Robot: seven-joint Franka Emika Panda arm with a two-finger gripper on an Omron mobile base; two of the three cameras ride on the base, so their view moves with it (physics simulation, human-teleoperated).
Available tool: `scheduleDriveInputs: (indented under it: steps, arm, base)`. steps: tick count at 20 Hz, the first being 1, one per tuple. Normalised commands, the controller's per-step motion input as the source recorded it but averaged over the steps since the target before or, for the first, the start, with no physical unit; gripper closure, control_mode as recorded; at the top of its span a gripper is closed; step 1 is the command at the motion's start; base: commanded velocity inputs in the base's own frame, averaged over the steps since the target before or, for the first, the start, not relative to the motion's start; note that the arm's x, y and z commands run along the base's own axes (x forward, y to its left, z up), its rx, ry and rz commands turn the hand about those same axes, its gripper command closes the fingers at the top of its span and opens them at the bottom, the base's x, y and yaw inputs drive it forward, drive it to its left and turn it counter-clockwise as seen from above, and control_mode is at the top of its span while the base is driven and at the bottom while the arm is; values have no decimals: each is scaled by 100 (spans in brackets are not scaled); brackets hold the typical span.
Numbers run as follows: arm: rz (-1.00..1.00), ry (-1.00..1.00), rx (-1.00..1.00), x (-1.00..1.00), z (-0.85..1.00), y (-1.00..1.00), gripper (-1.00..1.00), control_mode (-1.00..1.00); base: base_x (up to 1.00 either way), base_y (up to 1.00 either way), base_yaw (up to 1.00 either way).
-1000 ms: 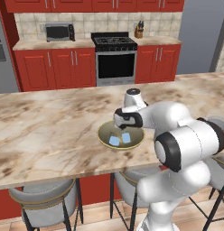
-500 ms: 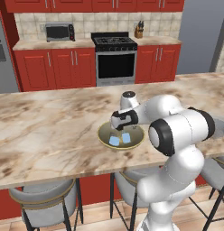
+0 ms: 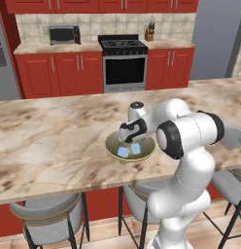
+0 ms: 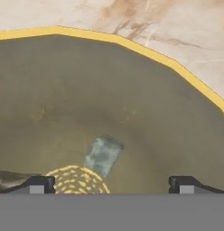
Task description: There are four ice cubes in the ice bowl. Place two ice cubes in each glass of water.
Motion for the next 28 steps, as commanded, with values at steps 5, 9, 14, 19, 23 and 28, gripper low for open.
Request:
scheduleDriveInputs:
  steps: [5, 9, 14, 19, 23, 28]
  arm:
    - [-3, 0, 0, 12, -13, 0, -100, -100]
    - [-4, 0, 0, 11, -14, 0, -100, -100]
    - [-5, 0, 0, 18, -10, 0, -100, -100]
    - [-5, 0, 0, 6, -10, 0, 100, -100]
    - [-5, 0, 0, 0, -18, 3, 100, -100]
    - [-6, 0, 0, 0, -32, 0, 100, -100]
  base:
    - [0, 0, 0]
    - [0, 0, 0]
    - [0, 0, 0]
    - [0, 0, 0]
    - [0, 0, 0]
    - [0, 0, 0]
